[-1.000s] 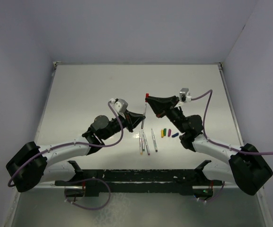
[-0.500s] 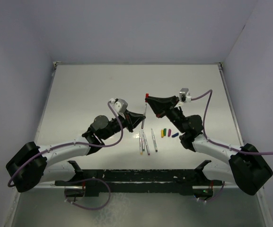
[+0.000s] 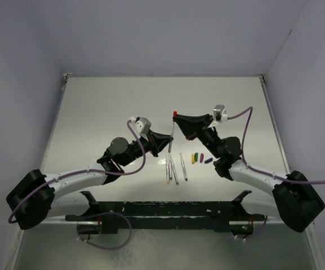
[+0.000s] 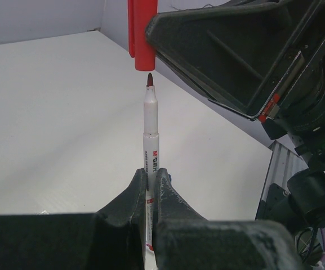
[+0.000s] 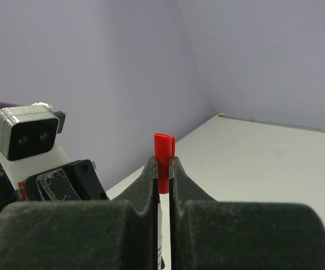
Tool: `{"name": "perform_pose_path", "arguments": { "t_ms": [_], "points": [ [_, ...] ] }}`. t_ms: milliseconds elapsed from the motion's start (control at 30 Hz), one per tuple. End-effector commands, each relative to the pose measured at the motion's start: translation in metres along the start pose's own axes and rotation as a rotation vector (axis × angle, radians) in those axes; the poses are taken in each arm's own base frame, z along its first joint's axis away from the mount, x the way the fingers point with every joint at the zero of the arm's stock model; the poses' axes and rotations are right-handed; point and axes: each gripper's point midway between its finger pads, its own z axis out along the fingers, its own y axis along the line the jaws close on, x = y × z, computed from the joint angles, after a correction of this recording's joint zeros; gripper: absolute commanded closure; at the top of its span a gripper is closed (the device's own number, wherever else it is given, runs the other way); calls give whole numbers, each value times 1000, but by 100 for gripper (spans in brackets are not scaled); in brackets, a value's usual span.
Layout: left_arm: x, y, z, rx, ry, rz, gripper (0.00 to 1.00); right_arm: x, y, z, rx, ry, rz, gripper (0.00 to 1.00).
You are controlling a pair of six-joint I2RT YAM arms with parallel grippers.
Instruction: Insert the pens into the pen caps
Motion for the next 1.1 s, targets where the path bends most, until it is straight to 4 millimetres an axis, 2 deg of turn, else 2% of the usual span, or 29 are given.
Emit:
{"name": "perform_pose_path", "arguments": {
  "t_ms": [0,467,700,833,1067],
  "points": [
    [-34,-13,3,43,-103,3,100,-14,12,1,-58,-50,-25,100],
    [-42,-10,3,21,-134,6,100,-9,17,-1,-81,-36,12,100],
    [-51,-11,2,20,-166,7,100,0,17,-3,-86,-2,29,100],
    [-64,-16,0,37,-211,5,100,12,17,-3,-105,42,46,100],
    [-99,-25,-3,45,-305,43,100,39,15,-1,-117,149,85,100]
  ]
}}
